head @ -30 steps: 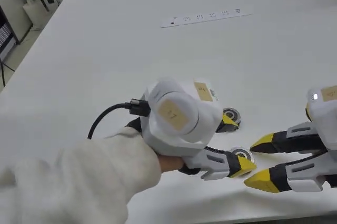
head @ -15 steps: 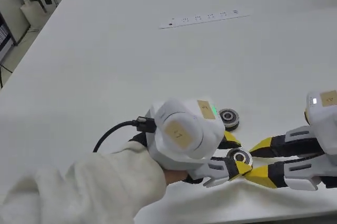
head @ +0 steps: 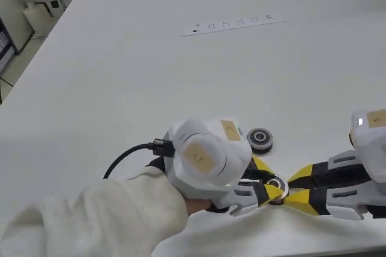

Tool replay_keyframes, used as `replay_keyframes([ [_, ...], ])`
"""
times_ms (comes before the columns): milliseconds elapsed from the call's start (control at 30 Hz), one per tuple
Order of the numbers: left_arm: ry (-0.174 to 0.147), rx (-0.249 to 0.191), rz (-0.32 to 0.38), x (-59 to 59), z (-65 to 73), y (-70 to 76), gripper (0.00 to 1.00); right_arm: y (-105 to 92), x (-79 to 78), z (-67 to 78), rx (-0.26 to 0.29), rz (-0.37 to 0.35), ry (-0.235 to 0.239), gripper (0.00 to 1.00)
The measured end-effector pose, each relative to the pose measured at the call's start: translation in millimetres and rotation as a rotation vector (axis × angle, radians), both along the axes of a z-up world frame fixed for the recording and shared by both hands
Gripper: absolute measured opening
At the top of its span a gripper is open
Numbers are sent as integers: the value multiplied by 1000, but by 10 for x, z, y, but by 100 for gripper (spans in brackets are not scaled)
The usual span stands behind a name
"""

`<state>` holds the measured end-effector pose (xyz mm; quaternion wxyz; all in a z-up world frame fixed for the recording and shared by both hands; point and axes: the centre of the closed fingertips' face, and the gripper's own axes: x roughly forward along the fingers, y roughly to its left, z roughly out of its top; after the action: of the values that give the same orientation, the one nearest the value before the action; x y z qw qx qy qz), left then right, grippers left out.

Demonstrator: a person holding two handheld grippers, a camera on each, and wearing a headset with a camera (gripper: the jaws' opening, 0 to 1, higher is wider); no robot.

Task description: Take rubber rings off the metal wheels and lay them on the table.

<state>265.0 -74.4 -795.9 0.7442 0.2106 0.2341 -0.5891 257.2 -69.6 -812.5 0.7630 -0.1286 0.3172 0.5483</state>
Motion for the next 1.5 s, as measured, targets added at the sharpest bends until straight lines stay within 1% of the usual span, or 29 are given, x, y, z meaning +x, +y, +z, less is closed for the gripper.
replay_keyframes([
  [167, -7, -7, -2, -3, 0, 6, 15, -16, -7, -5, -4, 2, 5, 8],
  [300, -2, -8, -3, -4, 1, 5, 14, -20, -4, -6, -11, 4, 0, 4],
  [500, -3, -12, -1, -9, 2, 8, 14, -16, -3, -5, -13, 23, -11, 4],
  [667, 4, -18, 7, -11, 2, 8, 14, -13, -6, -7, -32, 49, -26, 4],
  [733, 6, -19, 7, -13, 1, 9, 14, -21, -2, -11, -41, 34, -12, 2],
  [767, 4, -19, 7, -16, 1, 9, 14, -31, 22, -11, -42, 14, -11, 0],
  [967, -2, -18, 3, -19, -2, 7, 14, -51, 44, -17, -37, -32, 23, 0],
  [1000, -3, -18, 0, -20, -3, 4, 14, -60, 52, -17, -25, -52, 45, 0],
  [1033, -7, -17, -2, -25, -3, 4, 14, -59, 57, -8, -3, -80, 76, 0],
  [1067, -10, -16, -5, -25, -4, 2, 14, -66, 66, -7, 6, -91, 90, 0],
  [1100, -16, -13, -8, -30, -5, 2, 14, -83, 70, -7, 25, -120, 127, 0],
  [1167, -16, -13, -7, -30, -2, -1, 14, -91, 75, -5, 58, -151, 173, 0],
  [1200, -16, -12, -8, -28, -2, -1, 14, -100, 81, -6, 81, -175, 205, 0],
  [1267, -18, -11, -8, -28, -2, -1, 14, -110, 84, -8, 110, -206, 249, 0],
  [1500, -22, -9, -11, -29, -2, 1, 14, -120, 89, 0, 174, -274, 343, 0],
])
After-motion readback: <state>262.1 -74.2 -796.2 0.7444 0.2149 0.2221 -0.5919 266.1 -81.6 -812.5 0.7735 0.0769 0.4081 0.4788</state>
